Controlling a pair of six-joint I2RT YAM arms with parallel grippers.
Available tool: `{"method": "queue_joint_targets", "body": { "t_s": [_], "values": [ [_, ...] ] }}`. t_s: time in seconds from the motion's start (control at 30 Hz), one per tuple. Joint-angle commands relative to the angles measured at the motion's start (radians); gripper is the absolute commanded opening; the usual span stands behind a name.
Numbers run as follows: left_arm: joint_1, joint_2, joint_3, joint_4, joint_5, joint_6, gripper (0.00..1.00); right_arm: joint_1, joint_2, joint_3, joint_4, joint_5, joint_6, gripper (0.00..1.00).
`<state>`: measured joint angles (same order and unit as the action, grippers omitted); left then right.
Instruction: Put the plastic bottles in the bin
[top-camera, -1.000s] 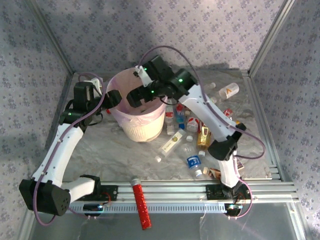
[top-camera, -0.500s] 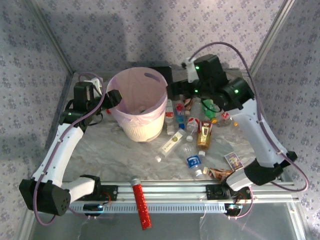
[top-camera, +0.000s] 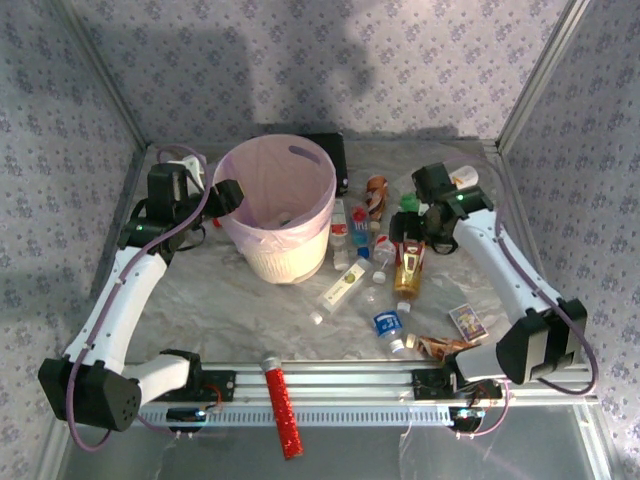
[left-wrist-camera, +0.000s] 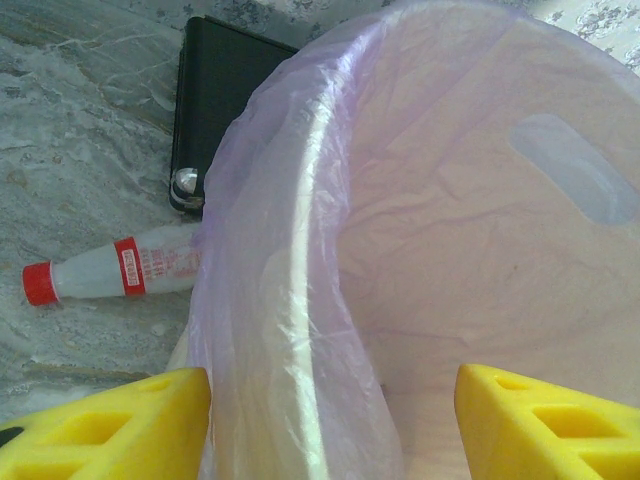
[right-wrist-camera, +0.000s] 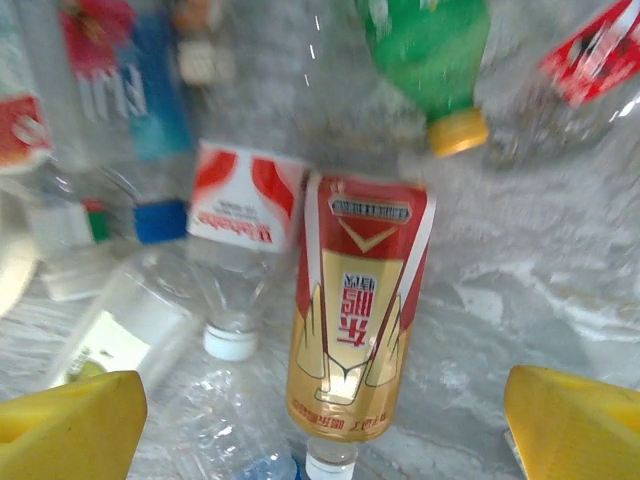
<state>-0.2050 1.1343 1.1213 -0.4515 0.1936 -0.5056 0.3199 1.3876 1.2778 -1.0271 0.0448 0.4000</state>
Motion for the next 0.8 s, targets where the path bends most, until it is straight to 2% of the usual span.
{"method": "queue_joint_targets", "body": {
  "t_s": [0.0,0.17,0.43,0.53,0.77],
  "values": [
    [-0.005,0.016,0.011,-0.054,-0.04,0.032,0.66,-0.011,0.029,-0.075,0.067,-0.042,0.045,0.94],
    [-0.005,0.012,0.006,-0.053,-0.043,0.026,0.65,-0.016,0.089,-0.201,0.162,-0.11,0.04,0.94],
    [-0.005,0.014,0.01,-0.059,-0.045,0.028,0.65,-0.039,0.149,-0.299,0.224,-0.102,0.027,0.94],
    [-0.005,0.015,0.002,-0.048,-0.044,0.021,0.66,-0.062,0.178,-0.328,0.264,-0.136,0.011,0.92],
    [-0.005,0.02,0.0,-0.042,-0.038,0.013,0.65,-0.099,0.177,-0.332,0.265,-0.157,-0.014,0.82]
  ]
}}
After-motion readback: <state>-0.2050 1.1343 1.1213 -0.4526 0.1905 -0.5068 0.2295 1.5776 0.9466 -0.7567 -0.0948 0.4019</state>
